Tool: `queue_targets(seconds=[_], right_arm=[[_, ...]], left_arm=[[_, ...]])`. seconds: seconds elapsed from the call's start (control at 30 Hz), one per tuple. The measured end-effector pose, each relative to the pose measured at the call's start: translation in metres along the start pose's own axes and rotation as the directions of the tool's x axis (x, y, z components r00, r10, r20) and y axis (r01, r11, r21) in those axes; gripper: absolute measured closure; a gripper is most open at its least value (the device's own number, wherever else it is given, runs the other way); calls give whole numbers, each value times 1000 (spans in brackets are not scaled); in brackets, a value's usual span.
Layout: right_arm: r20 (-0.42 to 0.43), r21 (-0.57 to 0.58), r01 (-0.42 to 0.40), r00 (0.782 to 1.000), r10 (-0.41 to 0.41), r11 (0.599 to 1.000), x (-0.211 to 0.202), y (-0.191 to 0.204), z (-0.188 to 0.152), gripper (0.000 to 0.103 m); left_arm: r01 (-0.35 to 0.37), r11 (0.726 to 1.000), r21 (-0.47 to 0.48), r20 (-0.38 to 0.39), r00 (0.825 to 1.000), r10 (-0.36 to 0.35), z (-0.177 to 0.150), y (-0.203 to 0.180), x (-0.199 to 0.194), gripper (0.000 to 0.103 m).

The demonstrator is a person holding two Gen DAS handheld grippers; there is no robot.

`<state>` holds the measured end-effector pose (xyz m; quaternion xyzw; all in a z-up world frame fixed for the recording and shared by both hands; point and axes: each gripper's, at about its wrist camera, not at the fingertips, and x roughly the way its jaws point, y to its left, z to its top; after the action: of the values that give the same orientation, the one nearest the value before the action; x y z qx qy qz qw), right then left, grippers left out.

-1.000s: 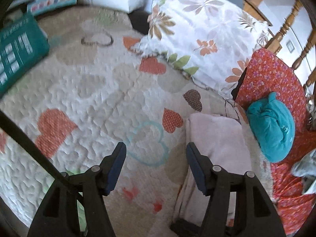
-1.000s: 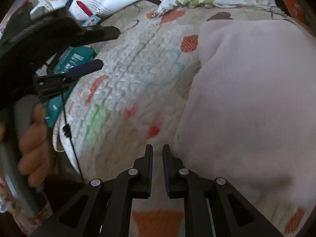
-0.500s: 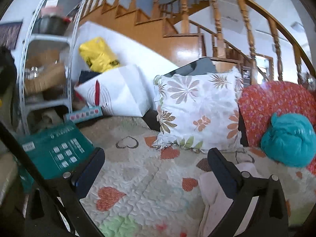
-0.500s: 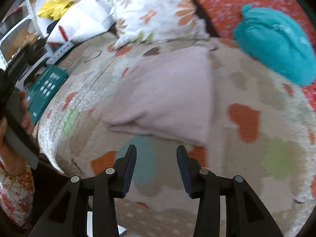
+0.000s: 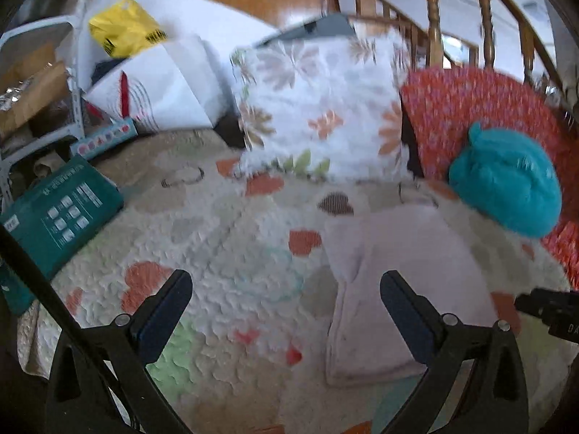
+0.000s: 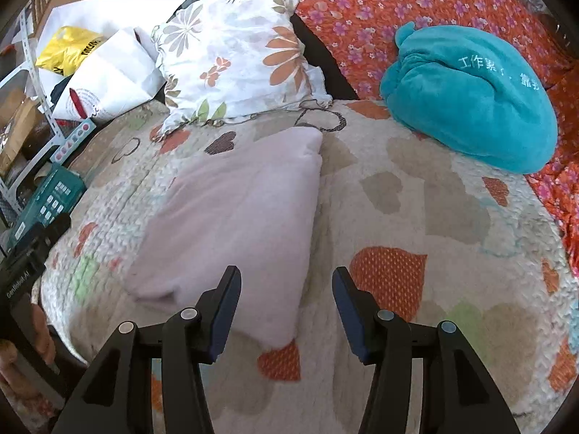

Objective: Fold small clothes

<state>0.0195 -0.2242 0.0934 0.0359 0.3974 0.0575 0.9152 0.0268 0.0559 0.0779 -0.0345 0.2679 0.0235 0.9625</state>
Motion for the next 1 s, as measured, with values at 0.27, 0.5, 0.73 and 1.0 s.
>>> queue_targets(seconds=[0.27,0.5,0.73,1.0], right_arm=[[-21,5,3,1000,-3,1000,15,-10,-10,45],[-20,-87,27,999,-29,996,16,8,-17,39],[-44,-115,28,998,-33,993,25,15,-21,37],[-60,-102,52,996,-58,993,29,14,-26,34]], left_arm=[[-33,999,-22,-189,982,28,-14,-6,46,0],[-30,999,-25,-235,972,23,-18,-9,55,0],[-25,1000,-15,-260,965,20,-20,-4,57,0],[-30,999,-21,-256,966,23,-20,1,53,0]])
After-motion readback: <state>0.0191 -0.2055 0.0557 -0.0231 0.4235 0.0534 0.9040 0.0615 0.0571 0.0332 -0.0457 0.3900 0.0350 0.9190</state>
